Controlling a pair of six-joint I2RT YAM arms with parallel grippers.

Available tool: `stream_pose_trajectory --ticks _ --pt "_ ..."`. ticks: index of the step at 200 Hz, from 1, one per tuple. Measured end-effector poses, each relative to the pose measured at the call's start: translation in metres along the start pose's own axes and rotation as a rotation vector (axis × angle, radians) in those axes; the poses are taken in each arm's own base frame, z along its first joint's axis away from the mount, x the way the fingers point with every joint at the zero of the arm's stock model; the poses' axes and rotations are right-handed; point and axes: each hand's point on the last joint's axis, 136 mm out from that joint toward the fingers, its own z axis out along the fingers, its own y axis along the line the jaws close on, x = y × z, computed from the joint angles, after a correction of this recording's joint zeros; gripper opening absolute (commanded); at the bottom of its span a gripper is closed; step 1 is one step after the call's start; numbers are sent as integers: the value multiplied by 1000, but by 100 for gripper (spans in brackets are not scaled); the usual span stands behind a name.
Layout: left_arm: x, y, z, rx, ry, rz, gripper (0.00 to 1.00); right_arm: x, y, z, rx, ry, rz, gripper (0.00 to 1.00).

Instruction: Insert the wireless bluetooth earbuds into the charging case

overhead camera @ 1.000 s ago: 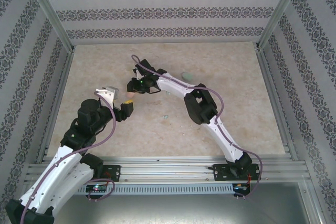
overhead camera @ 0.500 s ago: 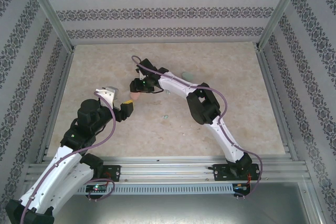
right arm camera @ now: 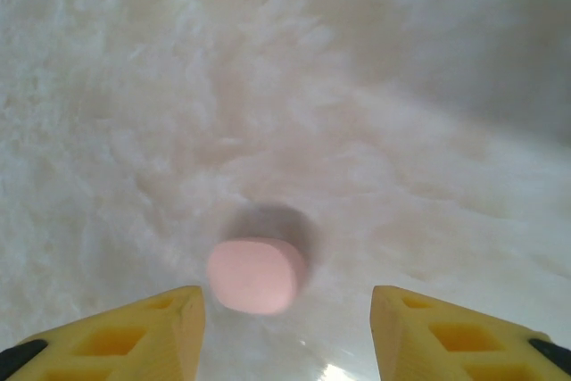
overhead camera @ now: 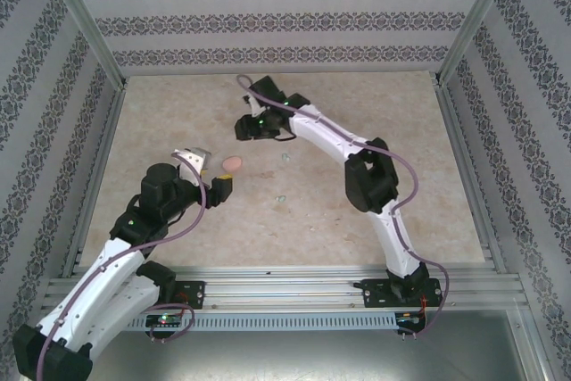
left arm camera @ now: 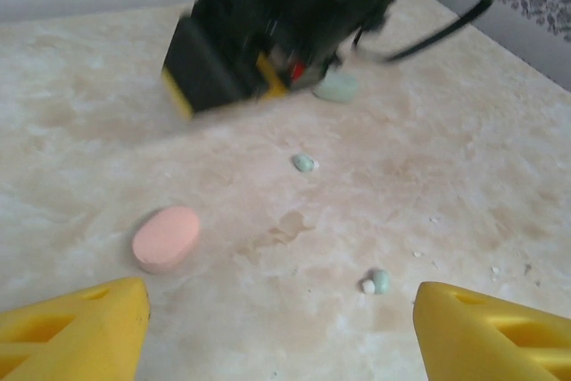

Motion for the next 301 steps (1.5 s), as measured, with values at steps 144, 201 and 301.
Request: stream_pose_trajectory --ticks 144,201,301 --pt "9 -18 48 155 108 -27 72 10 -212 -37 351 191 -102 69" --pt "18 -16 59 160 144 -32 72 25 -232 -24 401 285 -153 72" --pt "22 -15 70 168 157 -18 72 19 -244 -9 367 312 -200 54"
